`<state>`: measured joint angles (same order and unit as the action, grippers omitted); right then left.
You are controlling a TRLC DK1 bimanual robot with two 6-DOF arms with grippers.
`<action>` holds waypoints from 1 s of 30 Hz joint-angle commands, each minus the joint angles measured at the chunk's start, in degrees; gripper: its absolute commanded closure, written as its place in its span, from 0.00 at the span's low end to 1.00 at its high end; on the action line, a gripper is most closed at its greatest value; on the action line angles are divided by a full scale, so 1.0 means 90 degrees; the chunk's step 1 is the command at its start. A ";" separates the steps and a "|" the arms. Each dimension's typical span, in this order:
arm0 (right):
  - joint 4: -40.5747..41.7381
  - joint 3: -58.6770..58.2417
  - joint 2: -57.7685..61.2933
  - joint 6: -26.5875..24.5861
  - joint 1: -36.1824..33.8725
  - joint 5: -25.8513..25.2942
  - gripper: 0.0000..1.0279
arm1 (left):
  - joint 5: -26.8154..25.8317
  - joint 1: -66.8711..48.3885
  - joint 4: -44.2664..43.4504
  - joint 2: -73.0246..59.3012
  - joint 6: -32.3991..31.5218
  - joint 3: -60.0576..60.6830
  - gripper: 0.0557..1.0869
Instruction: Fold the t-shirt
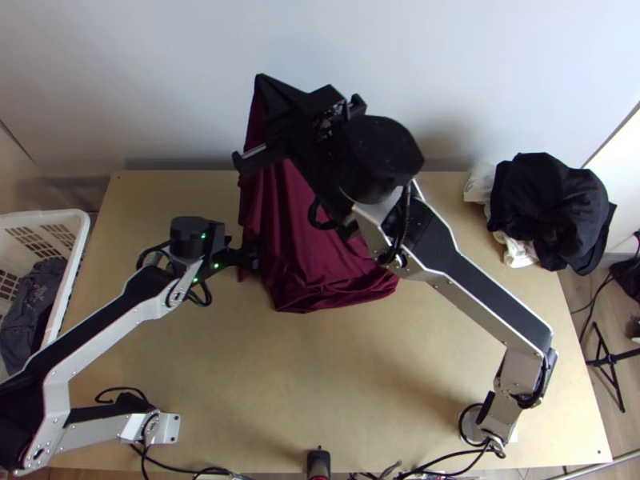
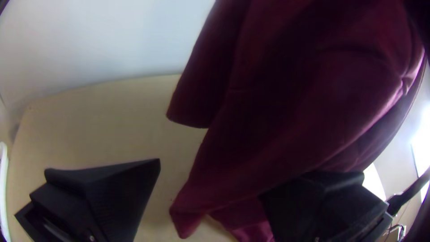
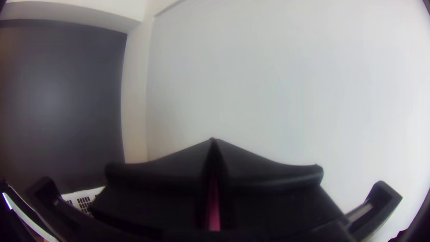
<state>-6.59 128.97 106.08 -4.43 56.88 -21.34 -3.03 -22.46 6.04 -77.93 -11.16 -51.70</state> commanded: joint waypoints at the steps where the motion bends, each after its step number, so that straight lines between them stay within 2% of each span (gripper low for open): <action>1: -0.0078 -0.0062 -0.0137 -0.0075 -0.0129 -0.0050 0.97 | -0.0015 -0.0483 -0.0339 -0.0052 -0.0069 0.0012 0.30; 2: -0.0078 -0.0072 -0.0137 -0.0075 -0.0168 -0.0060 0.97 | -0.0015 -0.0649 -0.0320 0.0104 -0.0069 0.0022 0.41; 3: -0.0078 -0.0082 -0.0137 -0.0075 -0.0197 -0.0060 0.97 | -0.0015 -0.0796 -0.0320 0.0251 -0.0059 0.0042 0.59; 4: -0.0078 -0.0082 -0.0137 -0.0065 -0.0227 -0.0070 0.97 | -0.0015 -0.0942 -0.0320 0.0358 -0.0059 0.0051 0.88; 5: -0.0069 -0.0082 -0.0137 -0.0065 -0.0227 -0.0080 0.97 | -0.0015 -0.1001 -0.0300 0.0436 -0.0088 0.0042 0.95; 12: -0.0069 -0.0248 -0.0127 -0.0055 -0.0373 -0.0109 0.97 | 0.0004 -0.0962 0.0188 0.0964 -0.0137 -0.0085 0.97; 22: -0.0020 -0.0326 -0.0205 0.0013 -0.0812 -0.0168 0.97 | -0.0015 0.0962 0.1145 0.1901 -0.0157 -0.1716 0.97; 30: 0.0185 -0.0169 -0.0254 -0.0055 -0.0900 -0.0216 0.97 | -0.0015 0.2163 0.1223 0.1755 -0.0499 -0.3122 0.97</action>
<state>-6.46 126.45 104.12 -4.56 49.65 -23.03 -3.05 -11.42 16.01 -62.08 -13.39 -70.06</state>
